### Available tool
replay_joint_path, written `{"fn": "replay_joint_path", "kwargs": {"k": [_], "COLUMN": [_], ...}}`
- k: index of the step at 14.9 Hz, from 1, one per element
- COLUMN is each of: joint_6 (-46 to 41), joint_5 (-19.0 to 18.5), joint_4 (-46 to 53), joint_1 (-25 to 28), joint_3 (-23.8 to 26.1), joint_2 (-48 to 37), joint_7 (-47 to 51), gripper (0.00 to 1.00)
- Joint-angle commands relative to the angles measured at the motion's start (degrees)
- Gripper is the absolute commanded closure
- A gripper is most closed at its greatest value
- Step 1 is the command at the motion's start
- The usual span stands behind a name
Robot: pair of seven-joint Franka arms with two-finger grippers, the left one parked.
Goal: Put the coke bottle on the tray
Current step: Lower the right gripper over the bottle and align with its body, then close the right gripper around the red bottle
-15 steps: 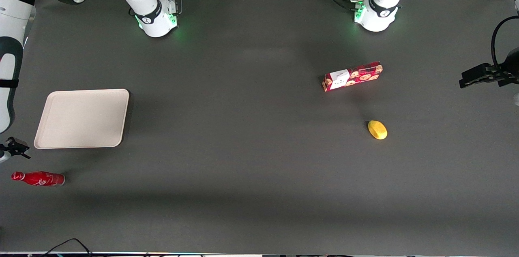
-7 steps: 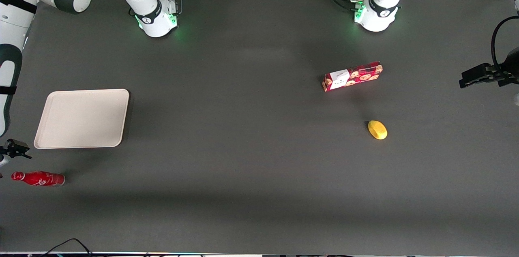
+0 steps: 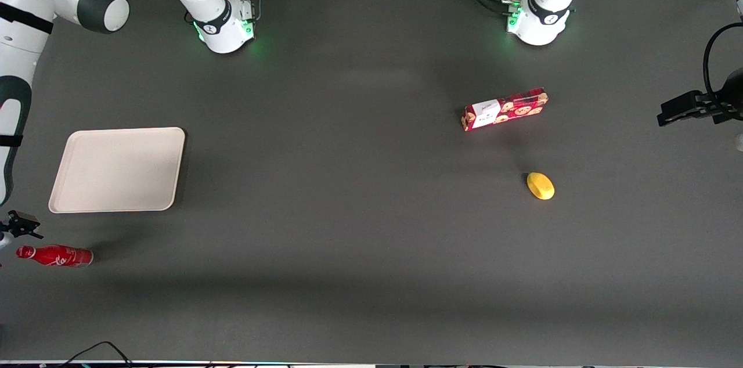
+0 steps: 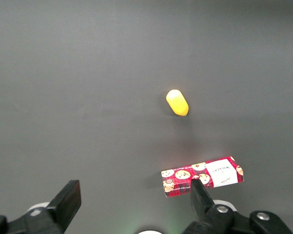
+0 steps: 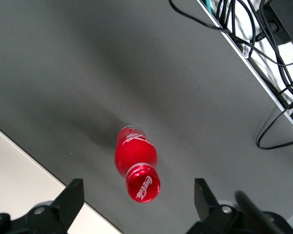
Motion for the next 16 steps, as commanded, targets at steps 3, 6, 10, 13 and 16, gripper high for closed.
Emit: {"fn": "replay_joint_path", "kwargs": {"k": [3,6,10,13,16], "joint_6": [-1.6,-1.3,-1.0,-1.0,-1.0], "joint_5": [1.5,1.4,1.4,1.4,1.4], "joint_4": [4.4,4.5,4.8,4.8,4.8], "joint_1": [-1.2,-2.0,-2.7,-3.0,-3.1], "joint_3": [1.2,2.3,2.4,2.9,2.9], "joint_2": [2.5,2.6,3.0,3.0,3.0], "joint_7": [-1.5,-1.5,-1.7,-1.7,-1.7], "gripper": [0.01,0.13,0.16,0.22,0.37]}}
